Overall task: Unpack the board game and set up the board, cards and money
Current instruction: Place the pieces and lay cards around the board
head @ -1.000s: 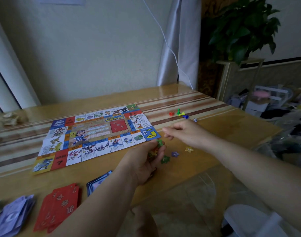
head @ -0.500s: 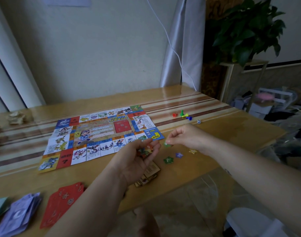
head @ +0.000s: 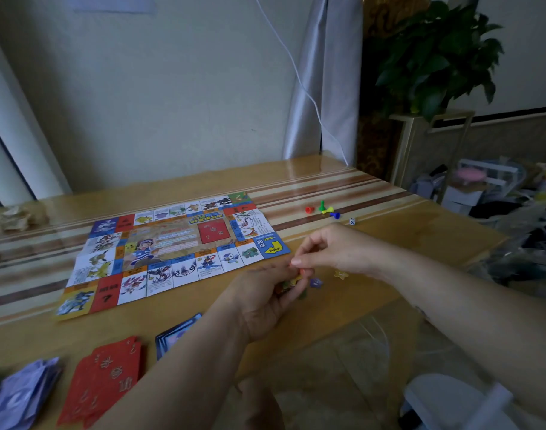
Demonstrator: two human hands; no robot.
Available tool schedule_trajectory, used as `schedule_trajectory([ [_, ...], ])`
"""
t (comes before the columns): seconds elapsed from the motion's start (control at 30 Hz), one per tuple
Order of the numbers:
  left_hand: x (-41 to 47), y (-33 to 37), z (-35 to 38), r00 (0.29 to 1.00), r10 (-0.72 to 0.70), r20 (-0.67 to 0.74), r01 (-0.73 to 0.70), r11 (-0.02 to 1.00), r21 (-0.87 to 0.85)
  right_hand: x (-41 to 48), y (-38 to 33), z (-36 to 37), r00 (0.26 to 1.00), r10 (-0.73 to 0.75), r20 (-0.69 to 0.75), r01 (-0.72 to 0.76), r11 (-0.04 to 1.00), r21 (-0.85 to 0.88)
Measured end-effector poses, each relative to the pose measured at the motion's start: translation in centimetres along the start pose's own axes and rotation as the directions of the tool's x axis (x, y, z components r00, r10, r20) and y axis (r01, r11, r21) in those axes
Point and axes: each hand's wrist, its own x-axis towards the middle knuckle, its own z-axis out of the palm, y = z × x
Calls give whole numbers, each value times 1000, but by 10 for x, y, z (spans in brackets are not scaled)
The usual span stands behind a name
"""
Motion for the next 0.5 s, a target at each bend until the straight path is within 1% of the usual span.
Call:
schedule_trajectory([
  [0.1,5,-4,11,1000,-8,2,8,1000,5,-2,9,-10,1000,-7,-6,7,995,99],
  [0.13,7,-5,15,1000,-13,3,13,1000,2,-3,12,-13,1000,-5,-30,9,990,142],
  [0.2,12,-4,22,999,-31,11,31,999,-27,-6,21,-23,990,38,-136,-11,980,196],
  [0.27,16,-3,26,998,-52,19,54,996,-70,-7,36,-34,966,77,-247,-43,989,140],
  [0.33,20,-3,27,997,-66,30,69,993,-96,-8,55,-43,943,118,-310,-115,993,27],
  [0.37,22,-4,26,997,-69,39,72,992,-100,-7,65,-45,936,149,-320,-161,987,-10],
  [0.43,24,-7,26,996,-69,56,74,992,-99,-7,79,-44,927,206,-315,-225,974,-25],
  [0.5,27,-10,26,996,-66,62,71,994,-84,-7,86,-40,931,215,-296,-243,968,-60],
])
